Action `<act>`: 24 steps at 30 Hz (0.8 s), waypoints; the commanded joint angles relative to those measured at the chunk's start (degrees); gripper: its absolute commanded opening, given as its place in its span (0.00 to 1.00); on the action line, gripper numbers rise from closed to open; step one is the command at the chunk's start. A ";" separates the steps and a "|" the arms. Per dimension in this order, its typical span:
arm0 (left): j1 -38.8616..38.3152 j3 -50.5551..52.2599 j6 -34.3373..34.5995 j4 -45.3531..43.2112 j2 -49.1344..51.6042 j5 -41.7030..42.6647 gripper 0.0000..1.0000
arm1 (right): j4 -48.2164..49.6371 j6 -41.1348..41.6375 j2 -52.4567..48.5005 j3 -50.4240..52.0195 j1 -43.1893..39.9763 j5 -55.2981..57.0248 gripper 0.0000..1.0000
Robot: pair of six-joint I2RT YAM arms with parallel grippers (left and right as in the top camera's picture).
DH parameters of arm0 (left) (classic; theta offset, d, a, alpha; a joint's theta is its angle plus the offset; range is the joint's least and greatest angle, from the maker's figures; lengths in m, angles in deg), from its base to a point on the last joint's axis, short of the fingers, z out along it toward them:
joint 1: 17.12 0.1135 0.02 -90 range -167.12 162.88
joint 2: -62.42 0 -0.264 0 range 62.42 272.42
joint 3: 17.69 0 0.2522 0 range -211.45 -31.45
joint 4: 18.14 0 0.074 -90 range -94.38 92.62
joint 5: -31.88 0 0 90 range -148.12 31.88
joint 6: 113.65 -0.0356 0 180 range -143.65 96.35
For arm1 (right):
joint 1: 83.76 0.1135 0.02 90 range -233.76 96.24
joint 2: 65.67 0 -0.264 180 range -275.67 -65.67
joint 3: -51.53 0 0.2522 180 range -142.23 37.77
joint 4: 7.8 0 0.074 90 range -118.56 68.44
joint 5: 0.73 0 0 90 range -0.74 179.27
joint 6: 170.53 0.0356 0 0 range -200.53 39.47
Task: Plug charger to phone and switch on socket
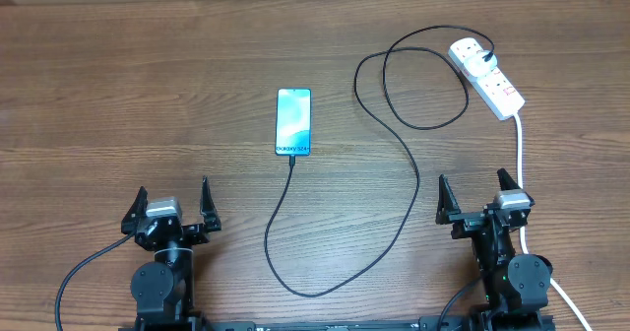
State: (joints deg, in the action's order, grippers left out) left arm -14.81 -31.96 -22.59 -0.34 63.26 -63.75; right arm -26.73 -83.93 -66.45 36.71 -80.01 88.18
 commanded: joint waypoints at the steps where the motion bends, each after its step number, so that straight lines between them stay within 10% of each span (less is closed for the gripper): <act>1: 0.31 0.24 -1.09 -0.02 -0.63 0.11 1.00 | 0.26 0.35 0.61 0.59 -0.50 -0.11 1.00; 24: 0.31 0.24 -1.09 -0.02 -0.63 0.11 1.00 | 0.50 0.35 0.61 0.59 -0.50 -1.51 1.00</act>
State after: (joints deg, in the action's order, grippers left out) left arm -14.81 -31.96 -22.59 -0.34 63.29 -63.75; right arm -26.68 -83.88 -66.45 36.71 -80.08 86.70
